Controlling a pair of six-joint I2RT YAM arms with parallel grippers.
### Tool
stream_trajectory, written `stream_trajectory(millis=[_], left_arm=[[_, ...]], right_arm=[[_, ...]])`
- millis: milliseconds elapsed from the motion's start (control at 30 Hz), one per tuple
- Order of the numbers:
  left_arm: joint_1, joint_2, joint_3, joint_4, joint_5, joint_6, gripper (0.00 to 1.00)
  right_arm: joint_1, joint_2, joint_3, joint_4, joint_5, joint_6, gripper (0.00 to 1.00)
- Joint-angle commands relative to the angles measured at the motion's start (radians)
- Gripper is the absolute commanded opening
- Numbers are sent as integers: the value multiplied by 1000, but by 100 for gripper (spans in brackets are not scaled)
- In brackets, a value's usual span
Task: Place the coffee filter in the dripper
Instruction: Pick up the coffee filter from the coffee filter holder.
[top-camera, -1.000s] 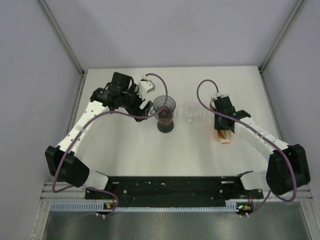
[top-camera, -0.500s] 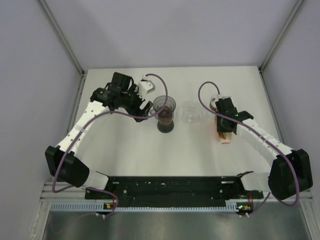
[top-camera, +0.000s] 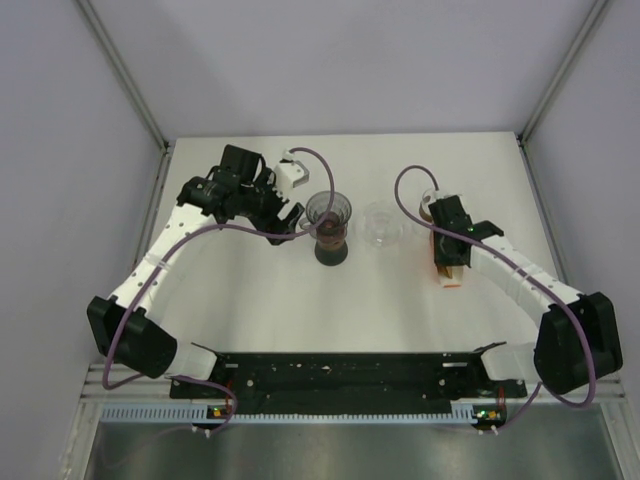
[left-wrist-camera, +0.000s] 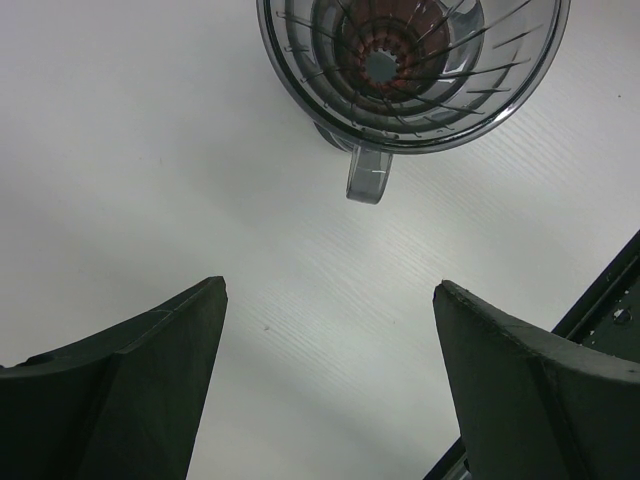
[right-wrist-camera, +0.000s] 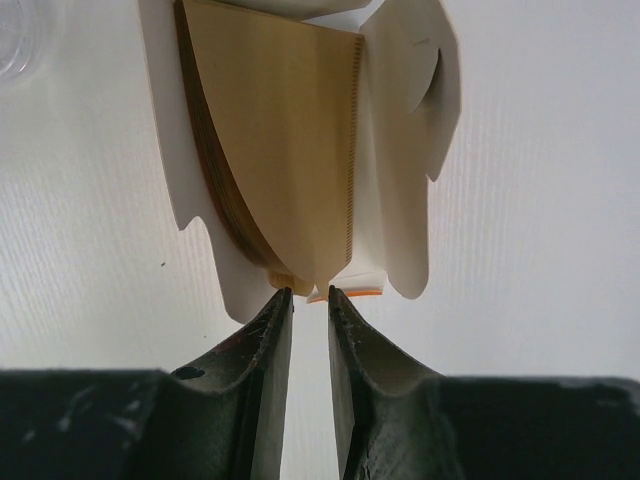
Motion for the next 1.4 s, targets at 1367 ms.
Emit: stream_trajectory(millis=[1367], left_arm=[[5, -19, 94, -33, 41, 6, 89]], right_arm=[[-24, -136, 203, -184, -94, -48, 0]])
